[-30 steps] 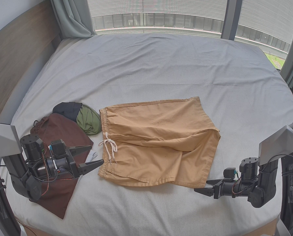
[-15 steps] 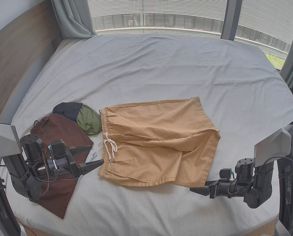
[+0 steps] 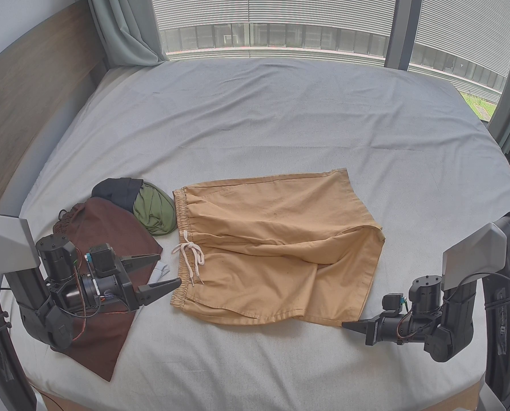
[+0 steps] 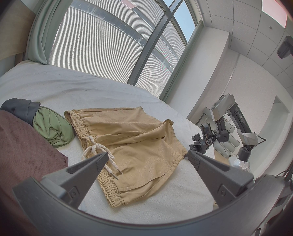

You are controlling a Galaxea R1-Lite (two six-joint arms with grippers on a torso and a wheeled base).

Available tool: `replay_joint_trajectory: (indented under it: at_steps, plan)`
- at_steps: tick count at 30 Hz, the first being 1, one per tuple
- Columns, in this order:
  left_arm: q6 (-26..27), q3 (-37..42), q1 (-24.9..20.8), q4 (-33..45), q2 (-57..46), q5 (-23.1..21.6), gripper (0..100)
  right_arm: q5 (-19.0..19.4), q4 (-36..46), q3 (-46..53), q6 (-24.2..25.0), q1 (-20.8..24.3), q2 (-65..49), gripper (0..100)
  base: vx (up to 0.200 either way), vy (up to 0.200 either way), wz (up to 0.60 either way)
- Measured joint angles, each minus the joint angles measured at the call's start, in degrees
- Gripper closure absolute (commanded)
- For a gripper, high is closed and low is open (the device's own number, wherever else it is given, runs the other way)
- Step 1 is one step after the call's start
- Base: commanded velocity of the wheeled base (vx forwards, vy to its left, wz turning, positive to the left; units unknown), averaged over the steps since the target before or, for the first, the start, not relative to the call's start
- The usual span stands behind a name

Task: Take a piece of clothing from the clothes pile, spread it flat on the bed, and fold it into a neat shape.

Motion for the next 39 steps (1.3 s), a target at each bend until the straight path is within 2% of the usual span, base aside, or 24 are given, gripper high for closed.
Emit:
replay_joint_trajectory:
  at_steps: [23, 39]
  plan:
    - [-1.1, 0.73, 1.18, -0.02, 5.07, 0.13, 0, -0.27, -0.44, 0.55, -0.44, -0.06, -1.55, 100, 0.0, 0.0, 0.0]
    - [-1.26, -1.57, 1.57, -0.02, 15.6, 0.73, 0, -0.27, -0.49, 0.5, -0.45, 0.02, -1.6, 100, 0.0, 0.0, 0.0]
